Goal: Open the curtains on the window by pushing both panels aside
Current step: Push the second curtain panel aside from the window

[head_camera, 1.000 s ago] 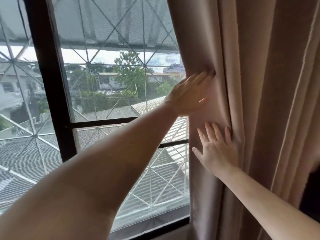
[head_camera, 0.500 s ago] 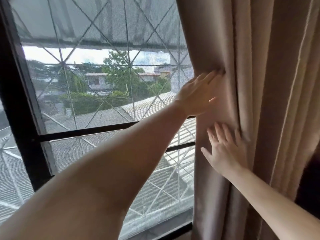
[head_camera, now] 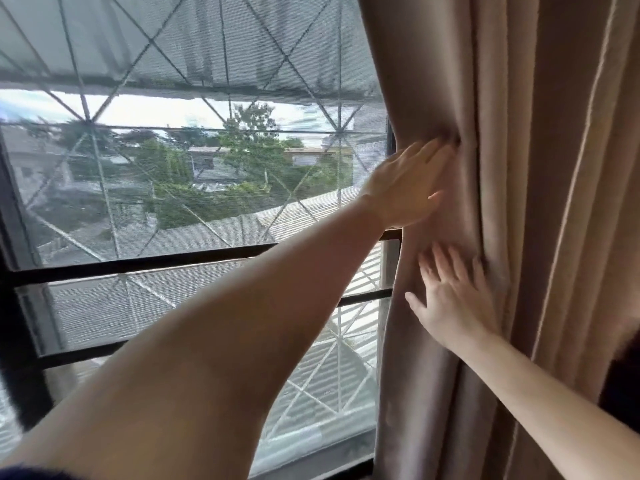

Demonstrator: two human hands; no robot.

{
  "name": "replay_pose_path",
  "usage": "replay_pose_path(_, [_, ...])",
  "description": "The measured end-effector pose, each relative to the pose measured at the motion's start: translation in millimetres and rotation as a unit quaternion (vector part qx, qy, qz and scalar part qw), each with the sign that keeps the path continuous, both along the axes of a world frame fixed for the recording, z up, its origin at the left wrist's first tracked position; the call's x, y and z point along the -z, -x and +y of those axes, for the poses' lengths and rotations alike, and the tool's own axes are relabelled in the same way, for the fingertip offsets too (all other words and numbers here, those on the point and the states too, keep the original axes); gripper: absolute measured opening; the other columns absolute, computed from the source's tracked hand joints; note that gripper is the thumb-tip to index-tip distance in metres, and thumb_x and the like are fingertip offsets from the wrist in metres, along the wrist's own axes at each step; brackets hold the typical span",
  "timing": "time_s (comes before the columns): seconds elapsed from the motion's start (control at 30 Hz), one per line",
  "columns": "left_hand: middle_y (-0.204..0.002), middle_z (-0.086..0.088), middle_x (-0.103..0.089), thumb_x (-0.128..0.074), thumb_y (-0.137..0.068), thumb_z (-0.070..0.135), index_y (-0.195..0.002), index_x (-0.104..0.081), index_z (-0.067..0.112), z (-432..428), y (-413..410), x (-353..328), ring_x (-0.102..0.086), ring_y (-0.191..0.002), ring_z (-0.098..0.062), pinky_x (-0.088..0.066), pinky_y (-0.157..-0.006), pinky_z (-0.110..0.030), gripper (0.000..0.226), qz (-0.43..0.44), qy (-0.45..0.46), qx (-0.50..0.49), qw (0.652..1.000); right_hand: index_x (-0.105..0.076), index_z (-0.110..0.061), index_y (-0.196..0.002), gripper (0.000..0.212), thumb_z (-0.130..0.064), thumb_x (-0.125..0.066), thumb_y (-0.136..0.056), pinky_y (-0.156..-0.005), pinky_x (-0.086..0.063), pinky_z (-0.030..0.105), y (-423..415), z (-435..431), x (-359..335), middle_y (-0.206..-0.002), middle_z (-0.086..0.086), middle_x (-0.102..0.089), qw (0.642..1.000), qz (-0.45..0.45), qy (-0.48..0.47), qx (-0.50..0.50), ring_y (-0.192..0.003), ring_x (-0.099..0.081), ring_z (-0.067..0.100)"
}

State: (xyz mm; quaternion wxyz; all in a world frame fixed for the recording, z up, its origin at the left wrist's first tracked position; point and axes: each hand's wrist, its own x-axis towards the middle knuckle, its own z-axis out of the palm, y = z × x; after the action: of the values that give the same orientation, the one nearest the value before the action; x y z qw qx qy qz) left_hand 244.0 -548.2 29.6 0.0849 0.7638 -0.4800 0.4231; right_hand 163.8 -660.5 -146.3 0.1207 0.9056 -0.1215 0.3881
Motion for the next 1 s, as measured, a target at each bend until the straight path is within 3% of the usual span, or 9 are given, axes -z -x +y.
replay_pose_path(0.37, [-0.167, -0.006, -0.034, -0.061, -0.094, 0.044, -0.162, -0.029, 0.013, -72.6, -9.8, 0.8, -0.035, -0.152, -0.024, -0.032, -0.122, -0.037, 0.082, 0.015, 0.012, 0.013, 1.000, -0.053, -0.007, -0.148, 0.078, -0.048, -0.072, -0.085, -0.121, -0.022, 0.064, -5.8, -69.6, -3.6, -0.159, 0.019, -0.047, 1.000, -0.008, 0.014, -0.003, -0.146, -0.040, 0.039])
replay_pose_path(0.73, [-0.167, -0.010, -0.034, -0.061, -0.094, 0.045, -0.162, -0.028, 0.012, -144.1, -20.9, -1.3, -0.036, -0.152, -0.026, -0.035, -0.122, -0.039, 0.082, 0.022, 0.005, 0.021, 1.000, -0.050, -0.007, -0.151, 0.073, -0.049, -0.058, -0.092, -0.122, -0.021, 0.063, -7.7, -141.1, -6.8, -0.160, 0.019, -0.045, 0.999, -0.003, 0.032, 0.018, -0.148, -0.036, 0.037])
replay_pose_path(0.83, [-0.168, -0.011, -0.032, -0.059, -0.094, 0.044, -0.163, -0.027, 0.011, -159.1, -22.7, -1.7, -0.035, -0.152, -0.028, -0.034, -0.122, -0.040, 0.083, 0.024, -0.004, 0.019, 1.000, -0.049, -0.008, -0.152, 0.075, -0.049, -0.063, -0.091, -0.124, -0.019, 0.063, -10.4, -156.2, -5.5, -0.161, 0.017, -0.044, 1.000, 0.005, 0.019, 0.022, -0.149, -0.035, 0.036])
replay_pose_path(1.0, [-0.170, -0.009, -0.027, -0.058, -0.096, 0.039, -0.164, -0.023, 0.013, -173.1, -20.0, -1.7, -0.029, -0.155, -0.027, -0.025, -0.122, -0.034, 0.081, 0.032, -0.002, 0.018, 0.999, -0.052, -0.007, -0.149, 0.077, -0.053, -0.046, -0.087, -0.122, -0.021, 0.064, -11.5, -172.0, -4.2, -0.157, 0.019, -0.047, 1.000, 0.004, 0.010, 0.029, -0.146, -0.037, 0.040])
